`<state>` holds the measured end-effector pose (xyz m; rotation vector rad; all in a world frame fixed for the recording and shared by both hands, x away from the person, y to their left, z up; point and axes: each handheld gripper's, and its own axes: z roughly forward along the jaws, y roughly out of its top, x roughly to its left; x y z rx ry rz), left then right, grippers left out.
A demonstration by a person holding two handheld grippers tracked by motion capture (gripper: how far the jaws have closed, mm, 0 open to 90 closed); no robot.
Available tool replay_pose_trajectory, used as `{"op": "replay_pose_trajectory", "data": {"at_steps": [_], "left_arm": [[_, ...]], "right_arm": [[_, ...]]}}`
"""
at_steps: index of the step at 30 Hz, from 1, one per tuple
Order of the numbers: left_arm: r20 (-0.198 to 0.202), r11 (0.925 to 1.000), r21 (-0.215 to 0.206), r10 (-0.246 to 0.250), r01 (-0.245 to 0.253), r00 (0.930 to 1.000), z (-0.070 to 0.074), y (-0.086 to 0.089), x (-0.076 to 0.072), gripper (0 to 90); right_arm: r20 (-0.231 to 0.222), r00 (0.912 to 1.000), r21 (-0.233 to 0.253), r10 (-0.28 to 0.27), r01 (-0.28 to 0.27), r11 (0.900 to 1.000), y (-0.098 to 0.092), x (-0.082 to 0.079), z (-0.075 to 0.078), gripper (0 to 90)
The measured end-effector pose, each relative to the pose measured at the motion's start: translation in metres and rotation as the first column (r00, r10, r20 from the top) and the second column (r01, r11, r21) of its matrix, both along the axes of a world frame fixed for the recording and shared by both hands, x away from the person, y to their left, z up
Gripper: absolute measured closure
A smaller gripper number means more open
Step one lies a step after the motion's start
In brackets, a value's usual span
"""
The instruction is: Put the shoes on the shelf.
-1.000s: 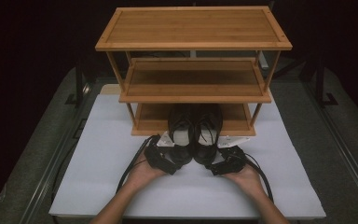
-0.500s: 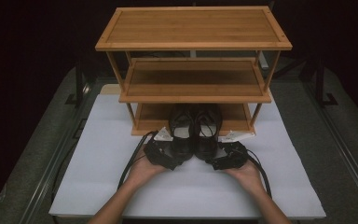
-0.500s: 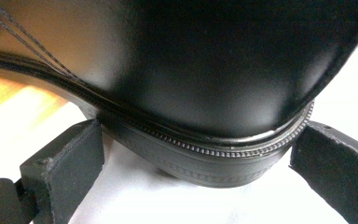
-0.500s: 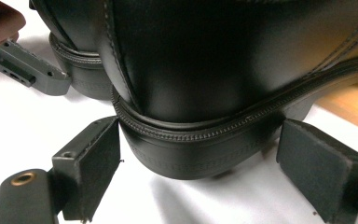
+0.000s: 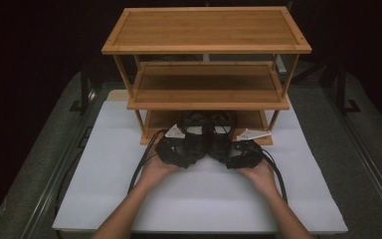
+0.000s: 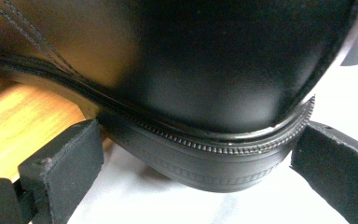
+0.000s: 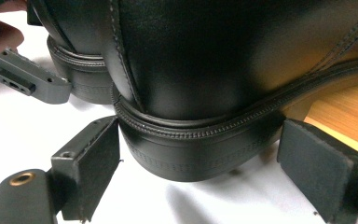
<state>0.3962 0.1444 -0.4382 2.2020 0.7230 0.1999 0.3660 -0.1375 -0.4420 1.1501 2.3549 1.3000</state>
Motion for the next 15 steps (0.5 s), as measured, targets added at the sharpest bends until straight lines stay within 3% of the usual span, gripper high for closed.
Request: {"op": "replay_pose_trajectory", "data": {"at_steps": [5,9,15], "left_arm": [[0.002,0.9997,-0.018,0.016,-0.016,0.9999,-0.002,-0.001,0.009,2.2],[0.011,0.9998,-0.002,0.018,-0.018,0.9998,-0.002,-0.003,0.019,2.2],[0.019,0.9995,0.021,0.023,-0.024,0.9995,-0.004,-0.006,0.03,1.9]], "right_arm": [[0.0,1.0,-0.008,-0.005,0.005,1.0,0.001,0.01,0.001,13.2],[0.009,0.9997,-0.045,-0.023,0.023,0.999,0.004,0.019,0.002,12.9],[0.003,0.9992,-0.063,-0.039,0.039,0.997,0.007,0.031,-0.004,12.4]]}}
